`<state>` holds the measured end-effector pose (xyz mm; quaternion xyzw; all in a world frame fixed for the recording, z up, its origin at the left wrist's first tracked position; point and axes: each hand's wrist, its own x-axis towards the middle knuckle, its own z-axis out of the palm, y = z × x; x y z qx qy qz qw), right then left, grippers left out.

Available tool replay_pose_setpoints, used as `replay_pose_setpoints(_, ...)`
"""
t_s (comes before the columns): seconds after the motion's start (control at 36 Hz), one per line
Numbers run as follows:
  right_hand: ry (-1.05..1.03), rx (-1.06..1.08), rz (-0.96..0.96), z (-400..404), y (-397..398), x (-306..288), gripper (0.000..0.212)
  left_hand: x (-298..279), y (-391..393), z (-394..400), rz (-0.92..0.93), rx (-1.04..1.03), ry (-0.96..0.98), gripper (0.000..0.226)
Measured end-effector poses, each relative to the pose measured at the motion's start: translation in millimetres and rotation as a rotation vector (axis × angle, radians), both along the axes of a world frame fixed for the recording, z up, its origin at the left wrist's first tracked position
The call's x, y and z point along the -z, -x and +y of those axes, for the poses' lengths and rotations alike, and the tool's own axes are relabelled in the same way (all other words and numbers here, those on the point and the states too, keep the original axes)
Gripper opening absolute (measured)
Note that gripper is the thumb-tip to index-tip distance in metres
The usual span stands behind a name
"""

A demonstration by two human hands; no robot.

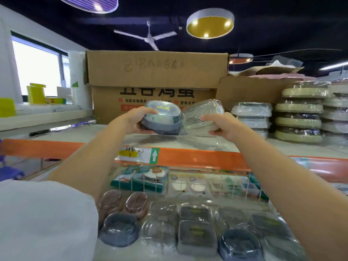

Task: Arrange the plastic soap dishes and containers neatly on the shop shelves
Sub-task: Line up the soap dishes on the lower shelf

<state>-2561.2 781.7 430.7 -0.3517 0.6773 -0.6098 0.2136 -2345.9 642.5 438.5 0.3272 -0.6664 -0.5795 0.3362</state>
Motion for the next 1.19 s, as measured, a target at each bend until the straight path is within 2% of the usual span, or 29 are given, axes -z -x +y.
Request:
replay_pose_setpoints(0.06, 0.026, 0.009, 0.008, 0.8, -5.0, -1.5, 0.082, 1.4, -5.3, 7.3, 0.036, -0.022, 0.01, 0.044)
replay_pose_setpoints(0.28, 0.099, -0.019, -0.027, 7.7, -37.9, 6.1, 0.084, 8.3, -45.8, 25.3, 0.146, -0.099, 0.056, 0.031)
replay_pose_setpoints(0.56, 0.167, -0.07, -0.027, 23.8, -96.0, 6.2, 0.079, 15.8, -107.2, 30.7, 0.23, -0.079, 0.01, 0.04)
replay_pose_setpoints(0.67, 0.167, -0.074, -0.054, 29.9, -127.4, 14.0, 0.077, 25.5, -134.7, 37.3, 0.236, -0.088, -0.002, 0.035)
replay_pose_setpoints(0.83, 0.152, -0.084, -0.061, 41.6, -173.3, 21.3, 0.08, 32.7, -182.8, 49.6, 0.245, -0.074, -0.009, 0.052)
replay_pose_setpoints(0.89, 0.144, -0.092, -0.047, 49.3, -188.1, 25.3, 0.071, 35.4, -195.3, 53.9, 0.217, -0.075, 0.0, 0.053)
replay_pose_setpoints(1.0, 0.12, -0.1, -0.028, 66.0, -214.2, 36.4, 0.031, 44.5, -213.7, 57.8, 0.166, -0.062, 0.015, 0.047)
replay_pose_setpoints(1.06, 0.096, -0.096, -0.023, 73.9, -225.9, 43.0, 0.026, 52.1, -221.8, 63.4, 0.136, -0.093, 0.022, 0.036)
replay_pose_setpoints(1.14, 0.065, -0.096, -0.008, 82.1, -238.6, 55.2, 0.029, 65.2, -232.1, 67.9, 0.128, -0.121, 0.013, 0.026)
replay_pose_setpoints(1.19, 0.041, -0.102, -0.01, 86.3, -247.6, 65.0, 0.021, 74.5, -240.0, 70.2, 0.129, -0.127, -0.013, 0.02)
